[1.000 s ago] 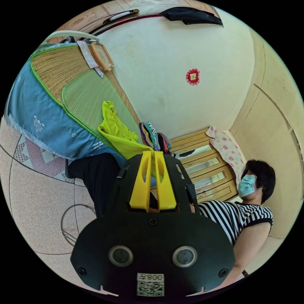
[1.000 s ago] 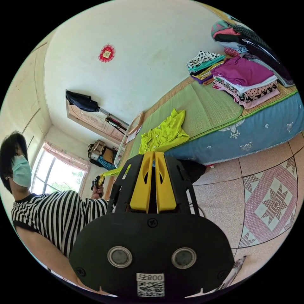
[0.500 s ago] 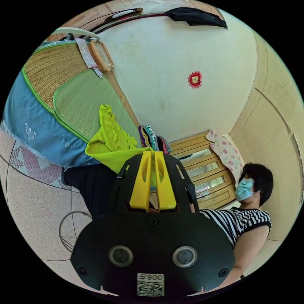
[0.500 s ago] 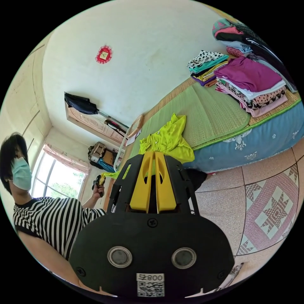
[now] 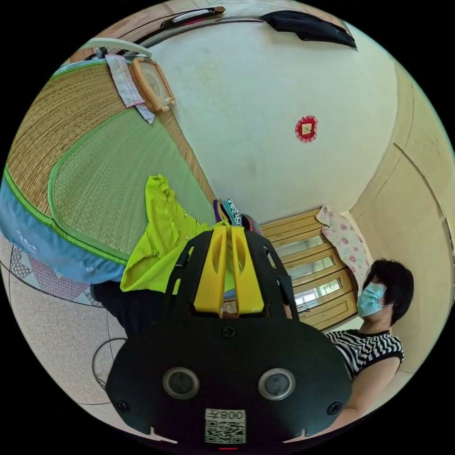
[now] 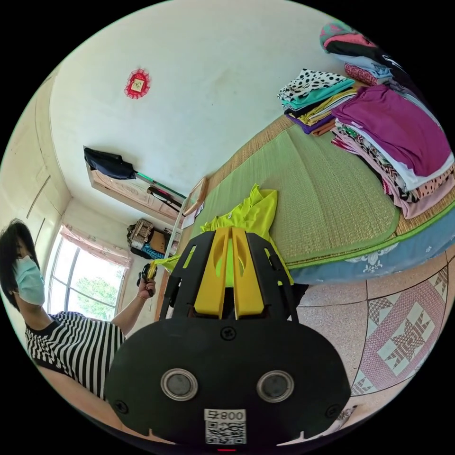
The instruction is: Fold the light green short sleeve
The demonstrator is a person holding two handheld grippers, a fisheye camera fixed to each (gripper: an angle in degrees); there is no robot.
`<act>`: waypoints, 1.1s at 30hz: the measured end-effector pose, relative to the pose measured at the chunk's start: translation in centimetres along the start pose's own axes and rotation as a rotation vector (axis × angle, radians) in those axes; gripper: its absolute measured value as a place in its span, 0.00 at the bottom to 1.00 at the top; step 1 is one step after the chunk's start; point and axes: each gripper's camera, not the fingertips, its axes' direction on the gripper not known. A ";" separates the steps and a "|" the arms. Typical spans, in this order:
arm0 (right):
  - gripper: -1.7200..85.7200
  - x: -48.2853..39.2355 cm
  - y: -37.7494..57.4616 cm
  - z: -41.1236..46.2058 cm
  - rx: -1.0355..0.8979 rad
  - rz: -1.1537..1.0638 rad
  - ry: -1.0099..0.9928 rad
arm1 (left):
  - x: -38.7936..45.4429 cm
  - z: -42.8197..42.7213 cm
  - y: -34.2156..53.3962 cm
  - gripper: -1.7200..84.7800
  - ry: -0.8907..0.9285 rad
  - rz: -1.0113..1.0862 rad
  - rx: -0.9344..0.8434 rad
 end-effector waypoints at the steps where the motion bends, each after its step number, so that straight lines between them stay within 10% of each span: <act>1: 0.03 0.2 -0.6 0.5 -0.003 0.002 0.004 | -0.2 0.7 -1.3 0.03 -0.003 -0.003 -0.001; 33: 0.03 13.9 -29.9 28.5 -0.215 0.197 0.051 | -9.9 18.4 -29.9 0.03 -0.206 -0.204 -0.001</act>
